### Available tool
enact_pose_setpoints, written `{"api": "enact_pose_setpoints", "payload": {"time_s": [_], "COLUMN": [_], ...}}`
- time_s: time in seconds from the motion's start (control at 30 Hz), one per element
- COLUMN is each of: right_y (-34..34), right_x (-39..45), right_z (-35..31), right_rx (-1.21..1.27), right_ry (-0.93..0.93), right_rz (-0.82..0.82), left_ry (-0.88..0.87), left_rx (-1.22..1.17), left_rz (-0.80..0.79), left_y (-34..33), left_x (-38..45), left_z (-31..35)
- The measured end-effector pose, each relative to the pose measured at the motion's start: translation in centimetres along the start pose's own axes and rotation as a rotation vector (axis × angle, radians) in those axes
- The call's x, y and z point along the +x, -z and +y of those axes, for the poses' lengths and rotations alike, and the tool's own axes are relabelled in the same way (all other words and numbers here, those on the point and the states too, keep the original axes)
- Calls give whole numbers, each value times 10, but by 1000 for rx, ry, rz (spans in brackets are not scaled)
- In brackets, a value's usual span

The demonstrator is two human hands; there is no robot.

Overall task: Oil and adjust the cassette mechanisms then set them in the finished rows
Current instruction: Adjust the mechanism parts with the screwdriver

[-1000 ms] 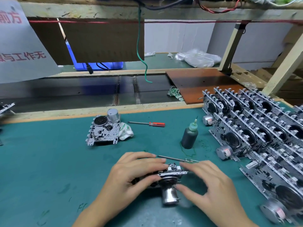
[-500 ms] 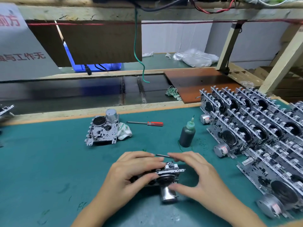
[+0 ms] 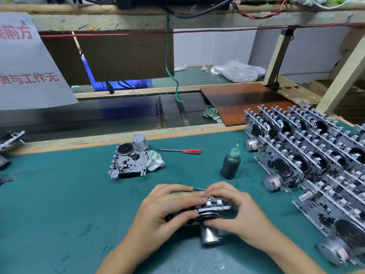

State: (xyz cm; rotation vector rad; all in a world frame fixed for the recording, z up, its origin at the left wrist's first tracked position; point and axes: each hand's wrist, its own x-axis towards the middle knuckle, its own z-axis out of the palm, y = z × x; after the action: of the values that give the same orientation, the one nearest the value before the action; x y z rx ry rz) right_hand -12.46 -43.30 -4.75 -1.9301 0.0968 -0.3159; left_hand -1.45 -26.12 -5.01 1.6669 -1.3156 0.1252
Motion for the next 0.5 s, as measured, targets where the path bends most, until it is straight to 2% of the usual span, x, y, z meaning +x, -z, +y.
{"api": "enact_pose_setpoints", "payload": {"time_s": [0.17, 0.3, 0.5], "right_y": [11, 17, 11], "right_x": [-2, -16, -31], "right_z": [-2, 1, 4], "right_rx": [-106, -499, -577], "right_ry": [-8, 44, 76], "right_rz": [-50, -10, 3], "left_ry": [20, 42, 57], "left_rx": [8, 10, -4], "left_rz": [-7, -9, -19], "left_y": [1, 1, 2], "left_x": [1, 1, 1], "left_z": [2, 3, 5]}}
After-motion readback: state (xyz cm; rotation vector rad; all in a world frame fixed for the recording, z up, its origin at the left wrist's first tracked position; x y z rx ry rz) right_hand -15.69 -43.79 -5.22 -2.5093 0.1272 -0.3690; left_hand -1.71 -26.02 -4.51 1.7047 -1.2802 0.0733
